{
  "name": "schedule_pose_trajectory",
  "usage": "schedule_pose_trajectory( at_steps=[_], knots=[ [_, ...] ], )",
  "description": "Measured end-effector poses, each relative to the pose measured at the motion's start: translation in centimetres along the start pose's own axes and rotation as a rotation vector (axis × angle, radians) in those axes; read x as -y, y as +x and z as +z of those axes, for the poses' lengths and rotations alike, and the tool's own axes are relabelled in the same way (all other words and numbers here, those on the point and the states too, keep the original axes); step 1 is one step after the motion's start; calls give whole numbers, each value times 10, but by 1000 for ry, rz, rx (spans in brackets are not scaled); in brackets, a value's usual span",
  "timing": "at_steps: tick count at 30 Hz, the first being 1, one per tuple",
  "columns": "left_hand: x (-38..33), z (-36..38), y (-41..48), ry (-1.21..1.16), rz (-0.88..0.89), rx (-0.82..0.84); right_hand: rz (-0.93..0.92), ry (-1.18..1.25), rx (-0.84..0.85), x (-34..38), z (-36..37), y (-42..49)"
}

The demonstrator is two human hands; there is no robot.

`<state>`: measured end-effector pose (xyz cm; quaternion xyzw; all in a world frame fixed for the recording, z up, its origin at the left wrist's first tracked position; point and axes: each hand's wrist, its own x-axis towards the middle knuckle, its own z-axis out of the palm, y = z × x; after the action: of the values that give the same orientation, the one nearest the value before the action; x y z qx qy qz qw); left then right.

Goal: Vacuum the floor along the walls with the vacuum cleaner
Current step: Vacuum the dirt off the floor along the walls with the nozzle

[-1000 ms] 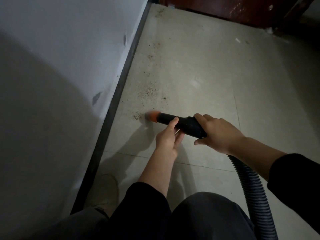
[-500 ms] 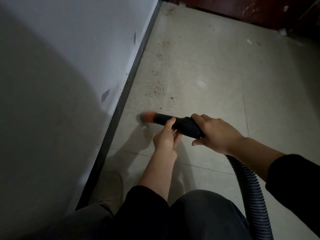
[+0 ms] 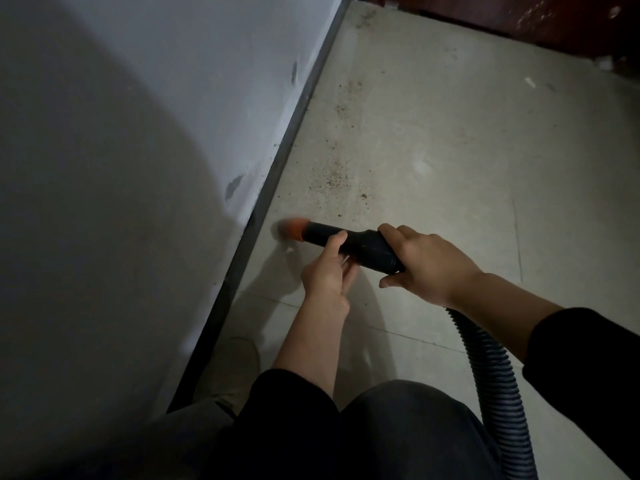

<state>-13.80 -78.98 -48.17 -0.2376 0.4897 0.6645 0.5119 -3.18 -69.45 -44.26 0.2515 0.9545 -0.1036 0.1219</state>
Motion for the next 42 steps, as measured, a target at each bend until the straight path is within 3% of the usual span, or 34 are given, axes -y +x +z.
schedule_pose_trajectory(
  at_steps=[18, 42],
  knots=[
    [-20, 5, 18, -6, 39, -6, 6, -19, -46, 7, 4, 29],
    [22, 38, 13, 113, -40, 75, 151, 2, -41, -31, 3, -19]
  ],
)
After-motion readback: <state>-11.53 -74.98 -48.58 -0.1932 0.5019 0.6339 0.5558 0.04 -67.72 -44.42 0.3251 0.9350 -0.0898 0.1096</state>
